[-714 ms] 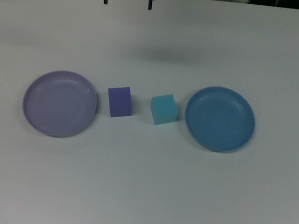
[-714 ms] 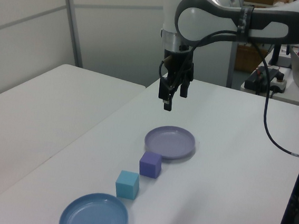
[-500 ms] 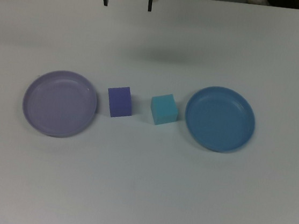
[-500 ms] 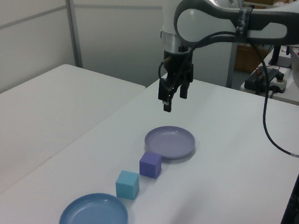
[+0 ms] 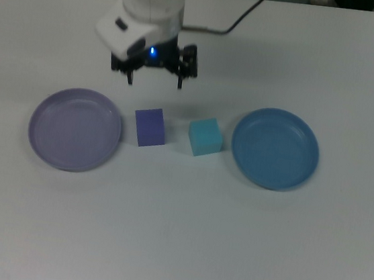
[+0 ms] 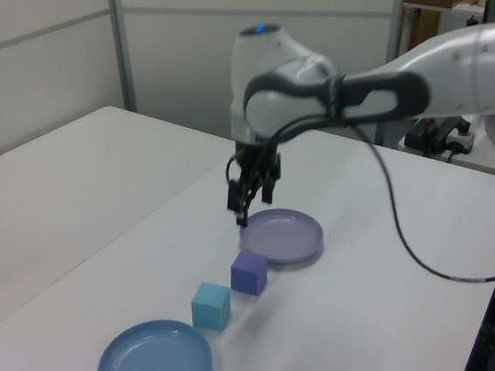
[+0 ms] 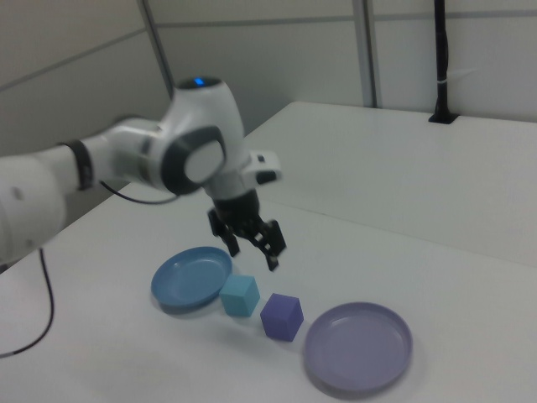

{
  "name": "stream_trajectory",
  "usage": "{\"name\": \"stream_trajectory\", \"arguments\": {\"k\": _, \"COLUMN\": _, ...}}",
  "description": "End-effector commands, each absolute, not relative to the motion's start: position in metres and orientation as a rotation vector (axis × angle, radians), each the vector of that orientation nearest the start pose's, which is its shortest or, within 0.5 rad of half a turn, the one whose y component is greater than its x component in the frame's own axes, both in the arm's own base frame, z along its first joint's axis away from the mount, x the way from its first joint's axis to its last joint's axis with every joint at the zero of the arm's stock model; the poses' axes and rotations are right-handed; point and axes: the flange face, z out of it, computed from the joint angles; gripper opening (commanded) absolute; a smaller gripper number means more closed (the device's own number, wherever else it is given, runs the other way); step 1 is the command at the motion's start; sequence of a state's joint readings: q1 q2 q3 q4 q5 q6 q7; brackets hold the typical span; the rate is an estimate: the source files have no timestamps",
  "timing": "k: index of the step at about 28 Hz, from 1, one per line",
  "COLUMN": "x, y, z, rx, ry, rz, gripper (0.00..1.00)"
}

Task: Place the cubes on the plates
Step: 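Lower the open gripper onto the purple cube beside the lavender plate, then grasp the purple cube and carry it onto the lavender plate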

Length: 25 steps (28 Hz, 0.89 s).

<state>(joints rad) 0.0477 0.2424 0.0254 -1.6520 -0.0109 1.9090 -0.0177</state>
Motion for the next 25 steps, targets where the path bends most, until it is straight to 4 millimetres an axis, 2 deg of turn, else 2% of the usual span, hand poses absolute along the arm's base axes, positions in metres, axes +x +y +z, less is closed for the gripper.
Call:
{"name": "stream_trajectory", "arguments": {"k": 1, "x": 0.655, "y": 0.052, "z": 0.429, "rx": -3.171, "ry": -0.225, "rz": -0.009, "gripper": 1.0}}
{"name": "stream_trajectory", "arguments": {"k": 3, "x": 0.657, "y": 0.062, "z": 0.41, "rx": -3.187, "ry": -0.266, "rz": 0.021, "gripper": 1.0}}
{"name": "stream_trajectory", "arguments": {"k": 6, "x": 0.659, "y": 0.061, "z": 0.394, "rx": -3.213, "ry": -0.292, "rz": 0.039, "gripper": 1.0}}
{"name": "stream_trajectory", "arguments": {"k": 7, "x": 0.662, "y": 0.061, "z": 0.383, "rx": -3.222, "ry": -0.299, "rz": 0.043, "gripper": 1.0}}
{"name": "stream_trajectory", "arguments": {"k": 13, "x": 0.668, "y": 0.06, "z": 0.354, "rx": -3.253, "ry": -0.334, "rz": 0.061, "gripper": 0.99}}
{"name": "stream_trajectory", "arguments": {"k": 17, "x": 0.668, "y": 0.059, "z": 0.346, "rx": -3.276, "ry": -0.364, "rz": 0.074, "gripper": 0.84}}
{"name": "stream_trajectory", "arguments": {"k": 18, "x": 0.666, "y": 0.059, "z": 0.343, "rx": -3.285, "ry": -0.376, "rz": 0.086, "gripper": 0.72}}
{"name": "stream_trajectory", "arguments": {"k": 22, "x": 0.665, "y": 0.061, "z": 0.34, "rx": -3.29, "ry": -0.391, "rz": 0.093, "gripper": 0.55}}
{"name": "stream_trajectory", "arguments": {"k": 23, "x": 0.665, "y": 0.063, "z": 0.34, "rx": -3.291, "ry": -0.397, "rz": 0.093, "gripper": 0.45}}
{"name": "stream_trajectory", "arguments": {"k": 25, "x": 0.663, "y": 0.067, "z": 0.337, "rx": -3.293, "ry": -0.417, "rz": 0.104, "gripper": 0.35}}
